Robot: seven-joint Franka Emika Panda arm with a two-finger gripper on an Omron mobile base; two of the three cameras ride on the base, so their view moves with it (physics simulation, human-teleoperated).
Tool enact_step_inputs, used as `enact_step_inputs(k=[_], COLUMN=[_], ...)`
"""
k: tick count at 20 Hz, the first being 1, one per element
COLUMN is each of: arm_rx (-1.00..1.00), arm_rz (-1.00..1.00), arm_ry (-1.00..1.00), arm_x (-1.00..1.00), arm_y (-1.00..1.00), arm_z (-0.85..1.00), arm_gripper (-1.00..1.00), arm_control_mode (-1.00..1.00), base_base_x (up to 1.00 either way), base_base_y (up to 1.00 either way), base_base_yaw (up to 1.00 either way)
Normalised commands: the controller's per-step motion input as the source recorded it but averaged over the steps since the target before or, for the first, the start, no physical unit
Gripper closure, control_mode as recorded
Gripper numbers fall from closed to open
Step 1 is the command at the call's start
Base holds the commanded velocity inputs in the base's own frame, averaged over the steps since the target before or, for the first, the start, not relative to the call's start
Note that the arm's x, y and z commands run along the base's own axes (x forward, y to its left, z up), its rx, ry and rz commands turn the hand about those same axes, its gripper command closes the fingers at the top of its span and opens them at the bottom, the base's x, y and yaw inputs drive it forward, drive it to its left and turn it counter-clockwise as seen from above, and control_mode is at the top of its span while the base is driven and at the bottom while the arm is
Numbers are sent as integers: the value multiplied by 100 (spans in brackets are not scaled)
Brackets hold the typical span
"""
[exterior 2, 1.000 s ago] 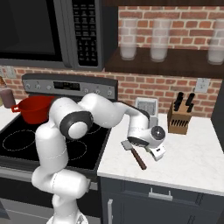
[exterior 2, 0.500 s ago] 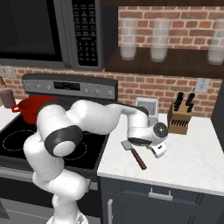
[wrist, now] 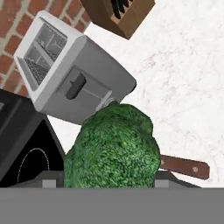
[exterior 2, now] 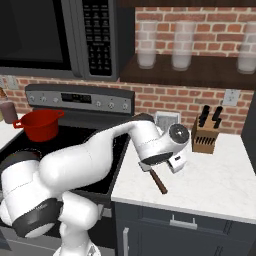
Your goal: Put the bell pepper and broccoli in the pot. Retrieve the spatula and lightly stir the vegetables in the pot.
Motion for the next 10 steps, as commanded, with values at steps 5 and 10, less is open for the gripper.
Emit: enact_step_inputs(k=[5, 10], arm_rx=[-2, -7], arm_rz=[3, 7], arm_ry=[2, 3], arm_x=[-70, -64], arm_y=[83, 100], arm_z=[75, 59], arm_gripper=[100, 100], arm_control_mode=[-100, -100], base_base_x=[0, 0], base_base_y=[0, 0], base_base_yaw=[0, 0])
